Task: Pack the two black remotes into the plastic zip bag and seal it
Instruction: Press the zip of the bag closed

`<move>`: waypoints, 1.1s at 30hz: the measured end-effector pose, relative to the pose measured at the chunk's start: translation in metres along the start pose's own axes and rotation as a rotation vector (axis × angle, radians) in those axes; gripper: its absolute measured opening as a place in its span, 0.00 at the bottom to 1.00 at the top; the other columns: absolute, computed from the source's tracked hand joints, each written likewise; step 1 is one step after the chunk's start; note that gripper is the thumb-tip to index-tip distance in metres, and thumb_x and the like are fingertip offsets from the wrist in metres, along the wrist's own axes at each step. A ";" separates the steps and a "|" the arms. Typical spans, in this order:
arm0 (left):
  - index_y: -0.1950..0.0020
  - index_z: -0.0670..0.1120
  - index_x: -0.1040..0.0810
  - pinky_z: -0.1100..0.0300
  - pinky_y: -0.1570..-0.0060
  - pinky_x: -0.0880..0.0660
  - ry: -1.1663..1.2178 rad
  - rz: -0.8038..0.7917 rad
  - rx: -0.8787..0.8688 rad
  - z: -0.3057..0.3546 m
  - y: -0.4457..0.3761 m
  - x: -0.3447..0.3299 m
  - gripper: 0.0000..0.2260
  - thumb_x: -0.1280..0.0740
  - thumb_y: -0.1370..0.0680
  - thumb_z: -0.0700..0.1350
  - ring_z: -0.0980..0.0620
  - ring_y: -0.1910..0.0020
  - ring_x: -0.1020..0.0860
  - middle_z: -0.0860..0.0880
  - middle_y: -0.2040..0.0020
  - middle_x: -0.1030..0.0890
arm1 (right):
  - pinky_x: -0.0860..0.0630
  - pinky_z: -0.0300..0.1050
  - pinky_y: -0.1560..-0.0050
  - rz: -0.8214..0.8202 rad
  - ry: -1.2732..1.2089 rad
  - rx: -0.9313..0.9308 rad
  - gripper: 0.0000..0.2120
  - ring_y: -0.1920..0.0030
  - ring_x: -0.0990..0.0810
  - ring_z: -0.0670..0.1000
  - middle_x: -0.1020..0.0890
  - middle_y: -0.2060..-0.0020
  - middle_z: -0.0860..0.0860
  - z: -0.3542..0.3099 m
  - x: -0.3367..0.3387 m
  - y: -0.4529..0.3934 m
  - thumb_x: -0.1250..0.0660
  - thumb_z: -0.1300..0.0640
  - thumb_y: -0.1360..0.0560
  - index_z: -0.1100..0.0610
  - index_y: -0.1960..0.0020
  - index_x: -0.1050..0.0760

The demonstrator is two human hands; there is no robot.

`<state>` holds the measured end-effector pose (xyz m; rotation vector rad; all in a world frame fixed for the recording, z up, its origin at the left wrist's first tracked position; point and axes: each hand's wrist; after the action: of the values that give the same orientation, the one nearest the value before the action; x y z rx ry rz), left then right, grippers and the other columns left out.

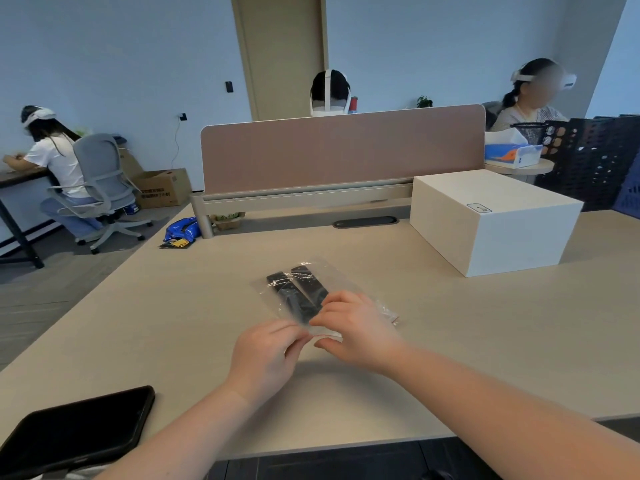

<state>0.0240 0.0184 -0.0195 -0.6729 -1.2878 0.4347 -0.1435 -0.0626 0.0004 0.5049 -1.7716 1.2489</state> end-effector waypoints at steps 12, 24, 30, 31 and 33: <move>0.63 0.52 0.19 0.63 0.69 0.33 -0.049 0.014 -0.080 -0.002 -0.002 0.002 0.08 0.37 0.28 0.49 0.53 0.68 0.21 0.56 0.67 0.18 | 0.23 0.42 0.60 0.083 0.093 0.111 0.15 0.58 0.18 0.46 0.17 0.73 0.42 -0.002 -0.010 -0.006 0.41 0.49 0.30 0.49 0.69 0.19; 0.61 0.50 0.21 0.60 0.67 0.35 -0.075 -0.040 -0.139 -0.002 -0.004 0.003 0.07 0.37 0.27 0.46 0.49 0.68 0.22 0.53 0.66 0.18 | 0.37 0.42 0.58 0.154 0.115 0.141 0.08 0.59 0.17 0.46 0.17 0.74 0.43 -0.003 -0.010 -0.007 0.33 0.53 0.32 0.50 0.69 0.18; 0.64 0.49 0.22 0.61 0.68 0.38 -0.098 -0.068 -0.132 0.000 -0.005 0.006 0.08 0.38 0.27 0.46 0.48 0.70 0.24 0.53 0.69 0.21 | 0.34 0.43 0.59 0.139 0.138 0.163 0.07 0.59 0.17 0.47 0.19 0.75 0.44 -0.001 -0.012 -0.004 0.29 0.58 0.35 0.51 0.71 0.21; 0.65 0.49 0.23 0.61 0.68 0.38 -0.104 -0.072 -0.137 0.001 -0.006 0.006 0.07 0.38 0.27 0.46 0.48 0.70 0.25 0.52 0.69 0.21 | 0.35 0.43 0.58 0.139 0.139 0.177 0.07 0.58 0.17 0.47 0.19 0.74 0.44 0.001 -0.011 -0.004 0.31 0.58 0.34 0.51 0.70 0.21; 0.65 0.49 0.24 0.61 0.68 0.38 -0.111 -0.082 -0.142 0.002 -0.007 0.006 0.07 0.38 0.28 0.45 0.48 0.70 0.25 0.52 0.70 0.22 | 0.37 0.42 0.57 0.138 0.163 0.207 0.10 0.58 0.18 0.48 0.19 0.73 0.44 0.004 -0.010 -0.001 0.35 0.57 0.30 0.51 0.69 0.21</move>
<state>0.0228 0.0176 -0.0097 -0.7198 -1.4561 0.3191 -0.1390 -0.0683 -0.0077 0.3900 -1.5705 1.5356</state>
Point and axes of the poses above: each hand's wrist, its own y-axis away from the middle knuckle, its own x-axis out of the back of the hand, z = x × y
